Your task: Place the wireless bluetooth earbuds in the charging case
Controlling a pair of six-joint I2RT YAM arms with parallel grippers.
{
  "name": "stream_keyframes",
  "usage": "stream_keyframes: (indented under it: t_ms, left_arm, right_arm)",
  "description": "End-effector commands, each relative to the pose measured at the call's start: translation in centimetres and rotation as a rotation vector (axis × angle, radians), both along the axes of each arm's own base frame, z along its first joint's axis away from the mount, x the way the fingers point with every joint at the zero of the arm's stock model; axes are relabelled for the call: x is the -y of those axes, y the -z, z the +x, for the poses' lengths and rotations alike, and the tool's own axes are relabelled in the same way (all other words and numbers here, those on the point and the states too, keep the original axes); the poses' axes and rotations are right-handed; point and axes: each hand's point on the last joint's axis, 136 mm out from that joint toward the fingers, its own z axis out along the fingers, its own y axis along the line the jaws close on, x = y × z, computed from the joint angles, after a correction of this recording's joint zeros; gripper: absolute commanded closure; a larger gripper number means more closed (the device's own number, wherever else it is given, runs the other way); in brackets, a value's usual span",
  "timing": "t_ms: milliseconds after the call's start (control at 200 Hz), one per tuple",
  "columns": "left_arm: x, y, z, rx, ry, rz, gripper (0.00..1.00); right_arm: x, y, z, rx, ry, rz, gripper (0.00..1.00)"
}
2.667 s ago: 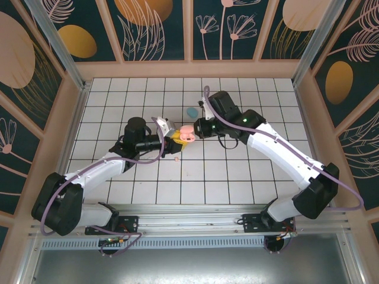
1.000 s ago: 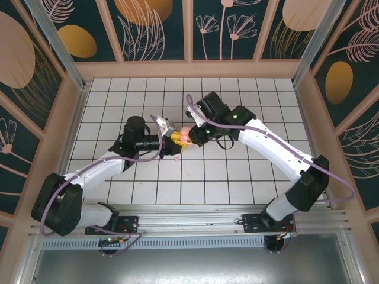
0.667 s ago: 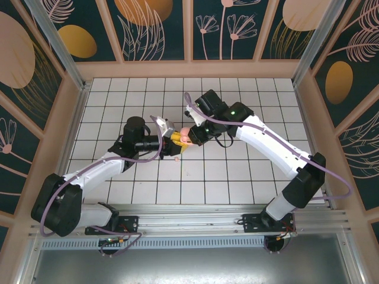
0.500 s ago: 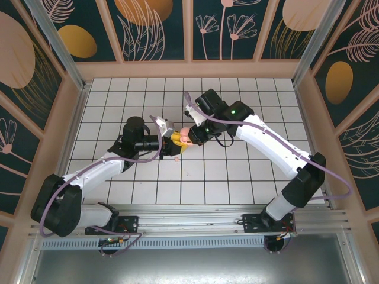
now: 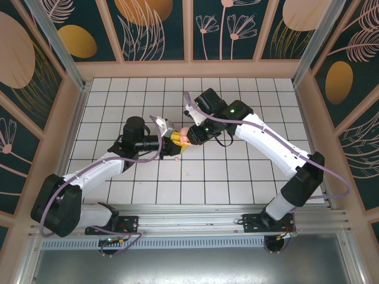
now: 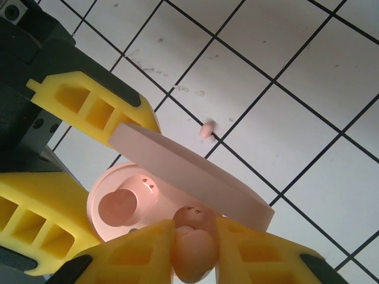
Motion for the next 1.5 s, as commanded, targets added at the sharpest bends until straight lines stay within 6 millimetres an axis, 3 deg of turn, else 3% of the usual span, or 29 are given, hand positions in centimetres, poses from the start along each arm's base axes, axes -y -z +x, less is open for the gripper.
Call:
stream_keyframes:
  t_ms: [0, 385, 816, 971, 1121, 1236, 1411, 1496]
  left_arm:
    - [0.2, -2.9, -0.4, 0.114, 0.028, -0.062, 0.93]
    - [0.2, -2.8, -0.4, 0.115, 0.029, -0.057, 0.93]
    - [-0.5, -3.0, 1.6, 0.105, -0.115, -0.071, 0.92]
    - [-1.7, -3.0, 2.2, 0.105, -0.206, -0.063, 0.92]
    - [-3.1, -2.8, 1.9, 0.103, -0.278, -0.036, 0.92]
    - [-4.2, -2.6, 1.1, 0.108, -0.32, -0.02, 0.91]
    - [-5.8, -2.5, -0.3, 0.116, -0.37, -0.01, 0.9]
    - [-6.5, -2.6, -0.9, 0.124, -0.392, -0.008, 0.9]
  right_arm:
    - [-1.2, -0.6, -0.8, -0.032, -0.027, 0.033, 0.76]
    - [-1.1, -1.4, -0.2, -0.022, -0.005, 0.043, 0.7]
    - [-0.7, -9.6, 2.0, 0.118, 0.111, 0.292, 0.64]
    - [1.5, -10.8, 3.8, 0.136, 0.271, 0.381, 0.67]
    - [5.5, -8.8, 6.2, 0.104, 0.517, 0.417, 0.68]
    - [6.7, -5.3, 6.7, 0.042, 0.623, 0.384, 0.68]
    - [5.1, 1.2, 6.7, -0.083, 0.645, 0.305, 0.7]
    - [3.4, 3.9, 6.5, -0.129, 0.638, 0.287, 0.71]
